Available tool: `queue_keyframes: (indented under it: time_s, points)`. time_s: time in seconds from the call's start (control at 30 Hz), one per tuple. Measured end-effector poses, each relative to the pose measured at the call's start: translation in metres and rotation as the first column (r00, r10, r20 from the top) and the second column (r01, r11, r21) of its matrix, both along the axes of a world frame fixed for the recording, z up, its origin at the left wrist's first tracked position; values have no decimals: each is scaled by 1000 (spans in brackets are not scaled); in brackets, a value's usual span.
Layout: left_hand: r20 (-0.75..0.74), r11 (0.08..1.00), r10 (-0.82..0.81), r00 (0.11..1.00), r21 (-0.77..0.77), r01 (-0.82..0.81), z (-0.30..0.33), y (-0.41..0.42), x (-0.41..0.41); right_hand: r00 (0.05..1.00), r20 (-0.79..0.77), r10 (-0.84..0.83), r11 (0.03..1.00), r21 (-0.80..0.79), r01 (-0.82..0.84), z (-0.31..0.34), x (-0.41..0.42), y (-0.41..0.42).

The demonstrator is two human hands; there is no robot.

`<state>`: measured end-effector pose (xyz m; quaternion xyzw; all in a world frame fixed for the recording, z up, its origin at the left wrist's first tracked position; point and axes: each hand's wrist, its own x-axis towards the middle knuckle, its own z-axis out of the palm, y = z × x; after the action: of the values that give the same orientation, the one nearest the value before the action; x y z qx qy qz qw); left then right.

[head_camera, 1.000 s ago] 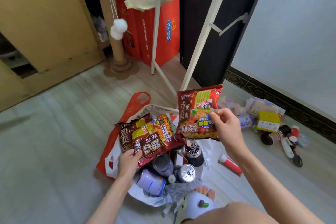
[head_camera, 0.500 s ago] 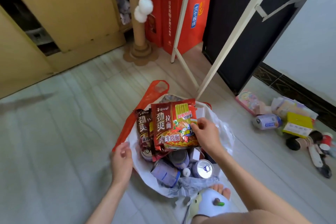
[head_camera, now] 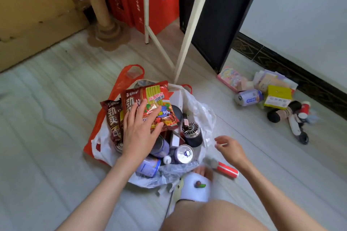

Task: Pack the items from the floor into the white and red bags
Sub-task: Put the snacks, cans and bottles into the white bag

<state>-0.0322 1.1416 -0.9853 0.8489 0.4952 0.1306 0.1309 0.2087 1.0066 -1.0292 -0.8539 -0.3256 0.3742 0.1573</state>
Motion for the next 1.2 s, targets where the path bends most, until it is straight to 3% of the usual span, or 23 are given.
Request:
queue_keyframes:
  time_s: [0.23, 0.4, 0.67, 0.87, 1.07, 1.2]
  points:
    - [16, 987, 93, 996, 133, -94, -7, -4, 13, 937, 116, 328, 904, -328, -276, -65, 24, -49]
    - [31, 947, 191, 981, 256, -192, -13, -1, 27, 822, 111, 558, 784, -394, -479, -84, 20, -50]
    - [55, 928, 215, 975, 300, -221, -18, -1, 31, 957, 202, 210, 967, -186, -173, -82, 60, -4]
    - [57, 931, 222, 973, 284, -230, -15, -1, 31, 926, 376, 25, 997, -83, 7, -65, 100, 40]
    - [61, 929, 216, 974, 294, -224, -16, -1, 31, 937, 342, 72, 997, -25, -67, -56, 97, 34]
    - [67, 930, 208, 976, 296, -219, -16, -2, 30, 943, 312, 112, 993, -76, -93, -55, 88, 21]
